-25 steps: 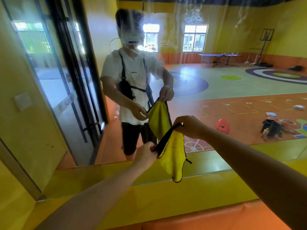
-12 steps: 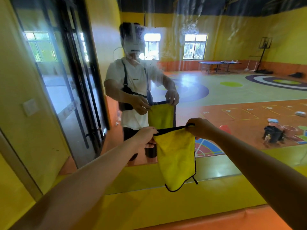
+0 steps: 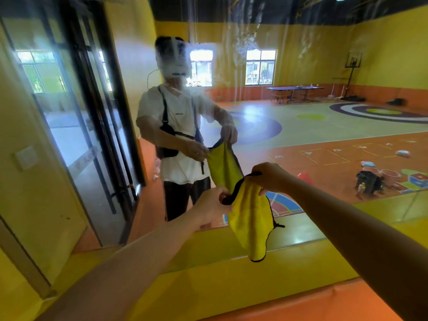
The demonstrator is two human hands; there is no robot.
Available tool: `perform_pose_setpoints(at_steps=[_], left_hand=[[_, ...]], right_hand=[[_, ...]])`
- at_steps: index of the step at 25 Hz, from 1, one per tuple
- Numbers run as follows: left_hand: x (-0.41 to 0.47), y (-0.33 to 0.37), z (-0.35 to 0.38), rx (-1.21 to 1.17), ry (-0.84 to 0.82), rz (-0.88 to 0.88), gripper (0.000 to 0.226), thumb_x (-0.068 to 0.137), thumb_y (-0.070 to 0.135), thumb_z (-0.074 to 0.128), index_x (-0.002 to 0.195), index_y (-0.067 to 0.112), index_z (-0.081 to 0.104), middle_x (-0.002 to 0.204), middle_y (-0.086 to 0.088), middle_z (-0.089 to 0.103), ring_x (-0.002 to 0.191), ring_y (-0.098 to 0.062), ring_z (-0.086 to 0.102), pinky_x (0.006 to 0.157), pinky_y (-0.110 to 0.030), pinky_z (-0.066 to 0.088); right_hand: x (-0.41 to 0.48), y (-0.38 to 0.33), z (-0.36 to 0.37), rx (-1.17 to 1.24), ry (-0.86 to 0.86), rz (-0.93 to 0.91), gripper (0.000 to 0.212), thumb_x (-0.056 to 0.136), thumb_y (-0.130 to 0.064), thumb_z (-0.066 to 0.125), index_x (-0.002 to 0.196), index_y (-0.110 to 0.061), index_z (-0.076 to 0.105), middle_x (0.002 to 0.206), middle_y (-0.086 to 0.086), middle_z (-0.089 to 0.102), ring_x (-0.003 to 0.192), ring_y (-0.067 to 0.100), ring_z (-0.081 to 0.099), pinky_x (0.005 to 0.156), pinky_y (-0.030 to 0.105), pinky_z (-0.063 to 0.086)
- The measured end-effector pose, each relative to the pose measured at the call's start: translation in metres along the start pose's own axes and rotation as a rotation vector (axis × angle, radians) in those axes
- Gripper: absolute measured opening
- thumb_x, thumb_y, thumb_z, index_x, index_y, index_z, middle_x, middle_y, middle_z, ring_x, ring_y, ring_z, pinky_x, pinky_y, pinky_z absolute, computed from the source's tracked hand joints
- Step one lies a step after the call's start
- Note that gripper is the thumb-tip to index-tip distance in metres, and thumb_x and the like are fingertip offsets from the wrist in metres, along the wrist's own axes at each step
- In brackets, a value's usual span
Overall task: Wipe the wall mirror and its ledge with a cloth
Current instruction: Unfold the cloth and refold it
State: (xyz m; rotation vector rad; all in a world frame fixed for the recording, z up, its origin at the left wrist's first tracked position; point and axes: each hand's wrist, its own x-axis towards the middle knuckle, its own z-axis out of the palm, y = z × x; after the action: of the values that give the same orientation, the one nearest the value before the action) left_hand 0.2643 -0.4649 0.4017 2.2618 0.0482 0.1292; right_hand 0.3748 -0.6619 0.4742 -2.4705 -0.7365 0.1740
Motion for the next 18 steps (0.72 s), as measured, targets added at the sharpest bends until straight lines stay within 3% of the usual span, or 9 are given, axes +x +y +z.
perform_pose_setpoints(at_steps=[2, 6, 10, 13, 15, 17, 18], left_hand=[[0.002, -0.002, 0.009, -0.012, 0.103, 0.004, 0.013, 0.098, 0.025, 0.065, 0.108, 0.017, 0.068, 0.099, 0.001, 0.068, 0.093, -0.017, 0.066, 0.07, -0.021, 0.047], [0.011, -0.006, 0.009, -0.249, 0.089, -0.13, 0.014, 0.106, 0.036, 0.052, 0.111, 0.028, 0.062, 0.094, 0.001, 0.061, 0.087, -0.017, 0.059, 0.082, -0.039, 0.054], [0.016, -0.014, 0.026, -0.437, 0.106, -0.218, 0.027, 0.104, 0.046, 0.05, 0.126, 0.032, 0.054, 0.113, -0.013, 0.063, 0.094, -0.024, 0.06, 0.084, -0.043, 0.051], [0.02, -0.009, 0.032, -0.513, 0.173, -0.207, 0.036, 0.101, 0.037, 0.063, 0.132, 0.022, 0.054, 0.116, -0.011, 0.066, 0.096, -0.024, 0.061, 0.081, -0.038, 0.051], [0.025, -0.004, 0.032, -0.492, 0.134, -0.162, 0.037, 0.098, 0.029, 0.069, 0.13, 0.013, 0.057, 0.117, -0.01, 0.068, 0.103, -0.026, 0.065, 0.085, -0.036, 0.054], [0.025, 0.001, 0.03, -0.458, 0.08, -0.116, 0.033, 0.098, 0.023, 0.069, 0.126, 0.01, 0.059, 0.11, -0.008, 0.068, 0.095, -0.02, 0.064, 0.074, -0.022, 0.053], [0.023, 0.004, 0.027, -0.42, 0.07, -0.093, 0.031, 0.098, 0.022, 0.069, 0.124, 0.009, 0.059, 0.106, -0.008, 0.068, 0.09, -0.015, 0.063, 0.067, -0.016, 0.049]], right_hand=[[0.0, 0.008, -0.005, -0.057, -0.006, -0.009, 0.03, 0.096, -0.033, 0.068, 0.091, -0.003, 0.068, 0.083, 0.018, 0.074, 0.061, 0.021, 0.075, 0.071, 0.035, 0.056], [-0.002, 0.038, -0.012, -0.067, -0.103, 0.02, 0.017, 0.093, -0.014, 0.071, 0.103, -0.001, 0.07, 0.088, 0.015, 0.077, 0.073, 0.019, 0.077, 0.071, 0.029, 0.059], [-0.002, 0.052, -0.003, -0.283, -0.086, -0.064, 0.024, 0.096, -0.03, 0.068, 0.114, -0.014, 0.069, 0.107, 0.013, 0.07, 0.095, 0.03, 0.067, 0.082, 0.038, 0.054], [-0.007, 0.049, 0.006, -0.482, -0.146, 0.01, 0.032, 0.096, -0.035, 0.063, 0.125, -0.024, 0.065, 0.119, 0.009, 0.065, 0.113, 0.028, 0.054, 0.089, 0.039, 0.042], [-0.008, 0.048, 0.02, -0.26, -0.222, -0.004, 0.041, 0.093, -0.037, 0.071, 0.132, -0.025, 0.063, 0.129, 0.006, 0.064, 0.121, 0.025, 0.054, 0.098, 0.039, 0.045], [-0.013, 0.04, 0.042, 0.163, -0.261, -0.083, 0.054, 0.086, -0.036, 0.081, 0.135, -0.029, 0.062, 0.132, -0.001, 0.066, 0.122, 0.016, 0.059, 0.105, 0.038, 0.048], [-0.011, 0.038, 0.054, 0.304, -0.249, -0.119, 0.052, 0.084, -0.033, 0.084, 0.132, -0.031, 0.064, 0.125, -0.004, 0.069, 0.117, 0.013, 0.063, 0.102, 0.035, 0.05]])
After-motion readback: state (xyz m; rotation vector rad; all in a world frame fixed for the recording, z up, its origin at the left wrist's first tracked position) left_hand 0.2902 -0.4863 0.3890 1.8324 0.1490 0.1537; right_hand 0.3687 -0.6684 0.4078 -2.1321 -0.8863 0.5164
